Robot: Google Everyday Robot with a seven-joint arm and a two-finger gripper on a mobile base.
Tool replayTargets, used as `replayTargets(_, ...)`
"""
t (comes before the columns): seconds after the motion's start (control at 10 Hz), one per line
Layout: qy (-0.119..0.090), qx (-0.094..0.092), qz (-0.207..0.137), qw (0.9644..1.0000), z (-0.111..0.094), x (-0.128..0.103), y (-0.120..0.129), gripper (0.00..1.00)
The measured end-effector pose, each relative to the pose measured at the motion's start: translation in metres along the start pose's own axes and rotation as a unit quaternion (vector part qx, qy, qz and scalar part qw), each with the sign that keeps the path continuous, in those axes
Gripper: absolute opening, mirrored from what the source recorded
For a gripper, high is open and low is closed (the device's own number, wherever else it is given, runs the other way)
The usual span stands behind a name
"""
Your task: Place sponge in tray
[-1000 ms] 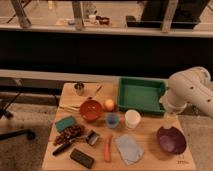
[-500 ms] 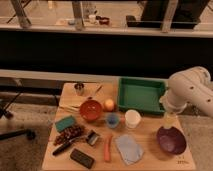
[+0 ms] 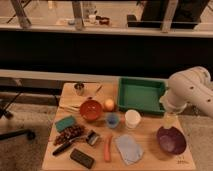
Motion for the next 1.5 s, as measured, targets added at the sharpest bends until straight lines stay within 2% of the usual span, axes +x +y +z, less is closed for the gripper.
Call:
replayTargets(0.8, -0.001, 0.002, -0.004, 1.0, -0.002, -0.001, 0.001, 0.8)
replayTargets(1.2, -0.02, -0.002, -0.013, 0.9997, -0.003, -0.017, 0.01, 0.8)
replayTargets(1.5, -0.038, -0.008, -0.027, 0.9989, -0.003, -0.039, 0.02, 0.8)
